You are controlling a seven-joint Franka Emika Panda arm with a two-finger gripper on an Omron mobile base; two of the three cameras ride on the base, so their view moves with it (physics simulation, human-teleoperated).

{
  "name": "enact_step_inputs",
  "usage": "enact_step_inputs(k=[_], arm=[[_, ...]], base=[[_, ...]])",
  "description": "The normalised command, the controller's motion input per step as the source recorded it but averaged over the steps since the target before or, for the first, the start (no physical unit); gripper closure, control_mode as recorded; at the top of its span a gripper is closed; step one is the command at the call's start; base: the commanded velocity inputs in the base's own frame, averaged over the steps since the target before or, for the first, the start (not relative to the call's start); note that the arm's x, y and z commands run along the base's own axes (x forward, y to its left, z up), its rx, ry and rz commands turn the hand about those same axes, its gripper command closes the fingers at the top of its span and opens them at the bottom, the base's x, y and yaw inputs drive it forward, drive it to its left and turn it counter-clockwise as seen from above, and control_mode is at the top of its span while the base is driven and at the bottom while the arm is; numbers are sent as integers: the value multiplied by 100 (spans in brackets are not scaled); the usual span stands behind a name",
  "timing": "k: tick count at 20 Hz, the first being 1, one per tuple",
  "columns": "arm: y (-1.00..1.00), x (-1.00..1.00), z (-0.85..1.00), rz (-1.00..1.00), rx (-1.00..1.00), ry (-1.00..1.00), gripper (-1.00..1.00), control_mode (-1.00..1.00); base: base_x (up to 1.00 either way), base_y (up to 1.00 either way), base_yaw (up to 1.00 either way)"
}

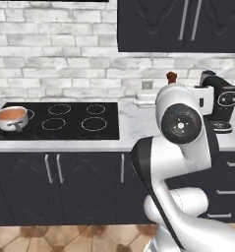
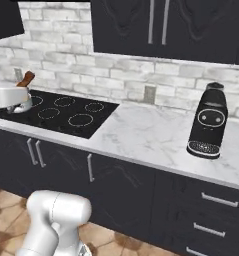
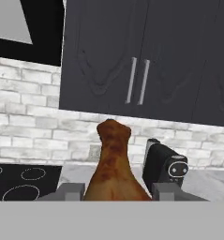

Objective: Retrieve the chicken drumstick from the fridge and place it on the saucepan with marinade on the stove.

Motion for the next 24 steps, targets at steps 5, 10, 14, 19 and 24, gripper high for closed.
enact_step_inputs(k=[5, 10, 14, 19, 24], arm=[[0, 0, 0, 0, 0, 0, 100, 100], [0, 0, 0, 0, 0, 0, 100, 100], [0, 0, 0, 0, 0, 0, 100, 100], [0, 0, 0, 0, 0, 0, 100, 100], [0, 0, 0, 0, 0, 0, 100, 100]], base=[[2, 100, -14], [0, 100, -10], [4, 100, -8], [21, 100, -8], [35, 100, -7]])
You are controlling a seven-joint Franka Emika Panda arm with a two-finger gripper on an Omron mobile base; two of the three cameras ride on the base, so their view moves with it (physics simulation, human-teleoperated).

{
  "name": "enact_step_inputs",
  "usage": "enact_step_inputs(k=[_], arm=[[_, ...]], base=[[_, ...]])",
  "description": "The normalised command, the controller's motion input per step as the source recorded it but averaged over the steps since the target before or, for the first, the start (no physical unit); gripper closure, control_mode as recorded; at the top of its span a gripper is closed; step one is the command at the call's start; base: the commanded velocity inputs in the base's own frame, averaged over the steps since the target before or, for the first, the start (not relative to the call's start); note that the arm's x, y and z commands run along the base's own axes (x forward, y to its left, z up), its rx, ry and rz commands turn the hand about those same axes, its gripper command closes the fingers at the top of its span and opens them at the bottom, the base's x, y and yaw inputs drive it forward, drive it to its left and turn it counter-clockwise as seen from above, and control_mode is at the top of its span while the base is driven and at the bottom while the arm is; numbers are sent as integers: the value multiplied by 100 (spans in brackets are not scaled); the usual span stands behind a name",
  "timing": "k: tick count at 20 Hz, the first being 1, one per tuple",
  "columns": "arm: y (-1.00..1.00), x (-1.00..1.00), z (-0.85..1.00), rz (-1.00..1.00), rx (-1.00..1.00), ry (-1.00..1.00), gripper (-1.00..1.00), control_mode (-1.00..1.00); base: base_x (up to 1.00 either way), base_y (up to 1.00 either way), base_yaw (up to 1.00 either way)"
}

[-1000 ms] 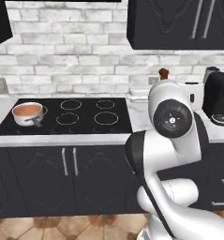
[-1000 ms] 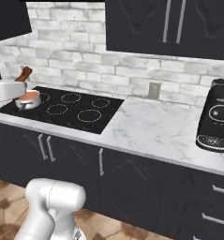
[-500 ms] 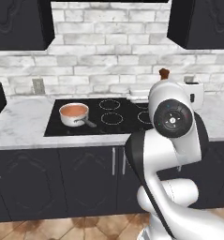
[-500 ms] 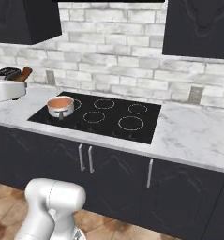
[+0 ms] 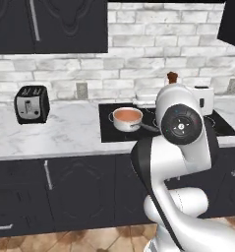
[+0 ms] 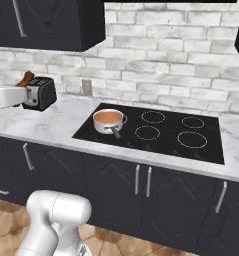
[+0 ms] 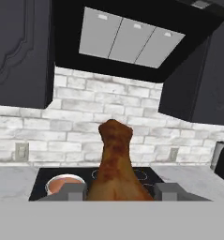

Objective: Retrieve the chicken drumstick from the fridge and place it on the saucepan with marinade on the stove.

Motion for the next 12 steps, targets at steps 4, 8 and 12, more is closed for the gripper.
enact_step_inputs(k=[4, 8, 12], arm=[[0, 0, 0, 0, 0, 0, 100, 100], [0, 0, 0, 0, 0, 0, 100, 100], [0, 0, 0, 0, 0, 0, 100, 100]], base=[[68, 92, -5], [94, 10, -14], [99, -13, -15]])
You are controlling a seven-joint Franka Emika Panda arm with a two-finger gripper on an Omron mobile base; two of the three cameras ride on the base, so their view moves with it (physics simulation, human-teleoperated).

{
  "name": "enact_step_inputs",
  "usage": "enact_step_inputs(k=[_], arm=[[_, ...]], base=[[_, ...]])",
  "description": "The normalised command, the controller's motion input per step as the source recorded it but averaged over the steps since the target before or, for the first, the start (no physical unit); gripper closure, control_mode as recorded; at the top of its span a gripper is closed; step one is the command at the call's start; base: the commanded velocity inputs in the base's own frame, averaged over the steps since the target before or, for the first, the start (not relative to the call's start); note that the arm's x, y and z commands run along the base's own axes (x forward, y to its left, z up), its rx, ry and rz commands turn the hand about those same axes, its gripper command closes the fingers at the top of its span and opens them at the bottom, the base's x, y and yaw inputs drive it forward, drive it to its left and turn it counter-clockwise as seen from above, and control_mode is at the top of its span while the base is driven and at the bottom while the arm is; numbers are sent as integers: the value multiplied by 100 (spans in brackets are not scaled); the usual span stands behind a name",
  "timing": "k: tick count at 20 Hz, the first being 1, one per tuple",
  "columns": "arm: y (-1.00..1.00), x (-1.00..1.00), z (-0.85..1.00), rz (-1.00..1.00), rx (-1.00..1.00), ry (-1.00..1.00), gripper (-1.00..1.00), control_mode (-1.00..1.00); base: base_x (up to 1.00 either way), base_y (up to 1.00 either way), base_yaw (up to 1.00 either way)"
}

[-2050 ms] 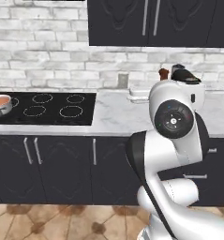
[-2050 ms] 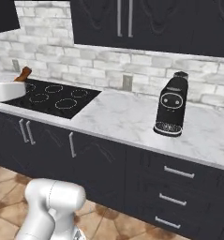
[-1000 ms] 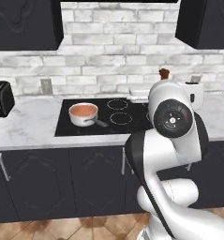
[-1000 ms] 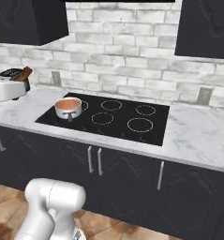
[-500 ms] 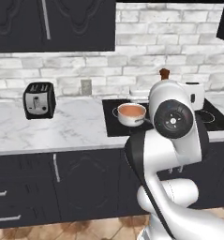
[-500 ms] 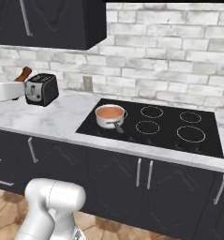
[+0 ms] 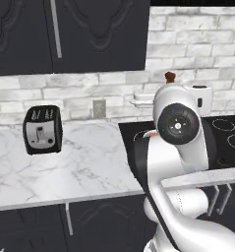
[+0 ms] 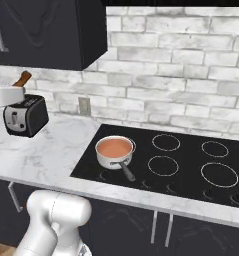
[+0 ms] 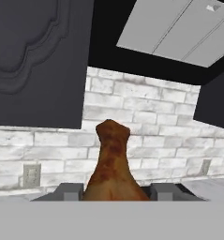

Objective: Retrieve the chicken drumstick from the fridge and place it on the saucepan with marinade on the stove.

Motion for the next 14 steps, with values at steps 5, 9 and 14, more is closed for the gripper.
enact_step_inputs(k=[5, 9, 14], arm=[[0, 0, 0, 0, 0, 0, 100, 100], [0, 0, 0, 0, 0, 0, 100, 100], [0, 0, 0, 0, 0, 0, 100, 100]], base=[[98, -17, -13], [81, 6, -9], [48, 48, -7]])
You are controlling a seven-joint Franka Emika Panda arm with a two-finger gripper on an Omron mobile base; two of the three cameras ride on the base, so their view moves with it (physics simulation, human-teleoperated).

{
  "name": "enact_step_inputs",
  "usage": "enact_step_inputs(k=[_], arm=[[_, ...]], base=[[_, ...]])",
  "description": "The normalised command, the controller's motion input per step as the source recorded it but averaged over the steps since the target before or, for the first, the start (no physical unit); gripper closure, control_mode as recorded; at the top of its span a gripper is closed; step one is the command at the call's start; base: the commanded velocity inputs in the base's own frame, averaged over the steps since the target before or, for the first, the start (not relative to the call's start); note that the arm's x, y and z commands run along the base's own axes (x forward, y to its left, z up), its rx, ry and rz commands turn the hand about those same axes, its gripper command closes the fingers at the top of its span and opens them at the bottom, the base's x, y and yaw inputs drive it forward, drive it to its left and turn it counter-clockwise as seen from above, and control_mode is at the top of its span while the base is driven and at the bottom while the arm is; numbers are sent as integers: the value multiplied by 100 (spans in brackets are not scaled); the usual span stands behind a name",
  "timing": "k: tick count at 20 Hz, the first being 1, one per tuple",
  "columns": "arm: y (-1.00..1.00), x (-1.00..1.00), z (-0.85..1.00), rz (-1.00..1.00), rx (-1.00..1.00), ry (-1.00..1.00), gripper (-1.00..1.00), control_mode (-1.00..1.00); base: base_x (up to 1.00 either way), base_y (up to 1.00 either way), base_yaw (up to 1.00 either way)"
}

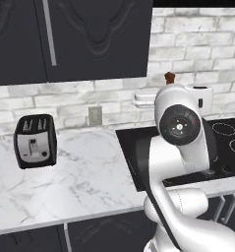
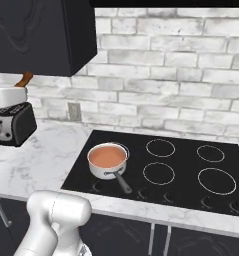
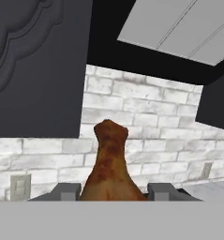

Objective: Retrieve the chicken drumstick from the fridge and place it on the saucepan with marinade on the stove.

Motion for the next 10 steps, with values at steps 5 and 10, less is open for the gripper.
enact_step_inputs(k=[5, 10], arm=[[0, 0, 0, 0, 0, 0, 100, 100], [3, 5, 0, -2, 1, 0, 100, -100]], base=[[45, 63, -11], [22, 35, -10]])
